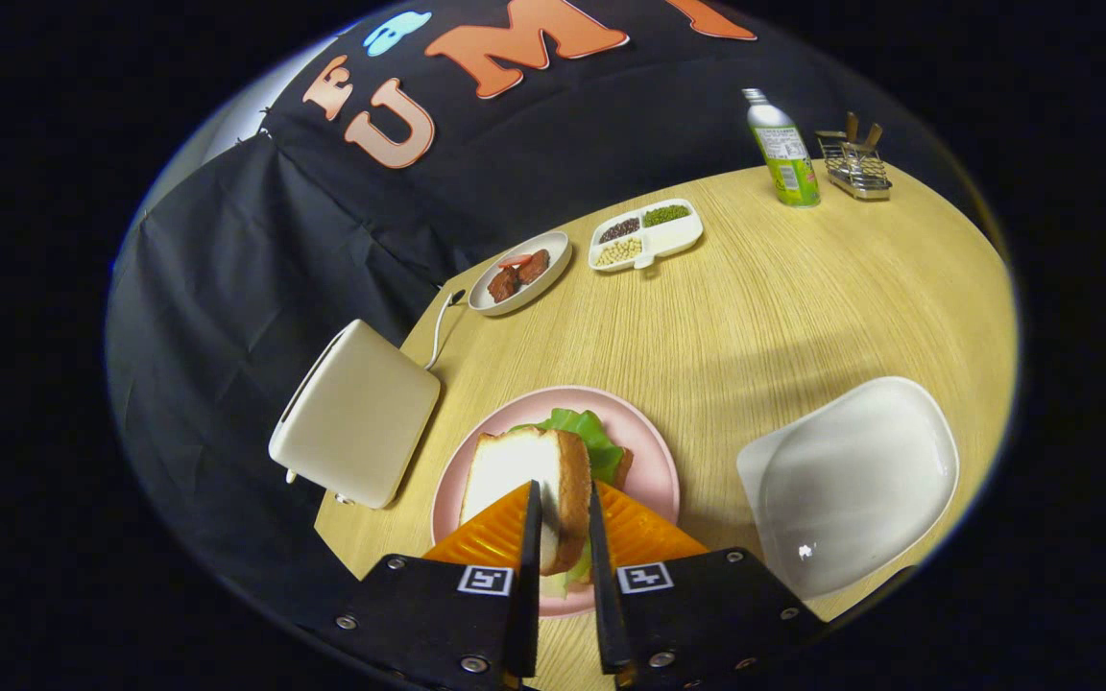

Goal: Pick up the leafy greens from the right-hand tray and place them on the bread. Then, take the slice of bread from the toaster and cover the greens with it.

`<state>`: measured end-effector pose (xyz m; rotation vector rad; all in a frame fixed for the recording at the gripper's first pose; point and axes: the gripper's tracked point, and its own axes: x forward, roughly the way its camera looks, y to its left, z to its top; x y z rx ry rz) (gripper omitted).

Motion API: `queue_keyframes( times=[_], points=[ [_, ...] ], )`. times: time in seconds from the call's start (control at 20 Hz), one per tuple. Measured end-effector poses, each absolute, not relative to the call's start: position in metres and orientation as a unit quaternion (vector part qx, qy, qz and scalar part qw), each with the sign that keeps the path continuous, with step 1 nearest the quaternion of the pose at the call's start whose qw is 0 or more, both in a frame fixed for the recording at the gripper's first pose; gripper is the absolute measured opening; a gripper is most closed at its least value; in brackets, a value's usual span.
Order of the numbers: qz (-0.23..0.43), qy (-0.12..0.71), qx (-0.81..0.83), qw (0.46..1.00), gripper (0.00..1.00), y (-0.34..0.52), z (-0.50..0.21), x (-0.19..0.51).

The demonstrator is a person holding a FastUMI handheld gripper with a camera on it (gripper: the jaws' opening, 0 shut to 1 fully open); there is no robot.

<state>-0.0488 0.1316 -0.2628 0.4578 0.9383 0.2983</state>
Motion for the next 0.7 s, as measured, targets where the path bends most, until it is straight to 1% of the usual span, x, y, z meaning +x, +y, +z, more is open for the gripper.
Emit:
queue_keyframes(
  times=[0.05, 0.15, 0.35, 0.4, 0.5, 0.65, 0.7],
  points=[
    [0.132, 0.439, 0.209, 0.864, 0.31, 0.125, -0.261, -0.045],
    [0.123, 0.417, 0.201, 0.878, 0.38, 0.119, -0.253, -0.036],
    [0.133, 0.360, 0.198, 0.902, 0.45, 0.121, -0.218, -0.021],
    [0.131, 0.336, 0.185, 0.914, 0.47, 0.118, -0.208, -0.014],
    [0.127, 0.284, 0.152, 0.938, 0.55, 0.113, -0.184, -0.003],
    [0.115, 0.195, 0.104, 0.968, 0.72, 0.108, -0.143, 0.011],
    [0.109, 0.166, 0.092, 0.976, 0.74, 0.106, -0.129, 0.014]
  ],
)
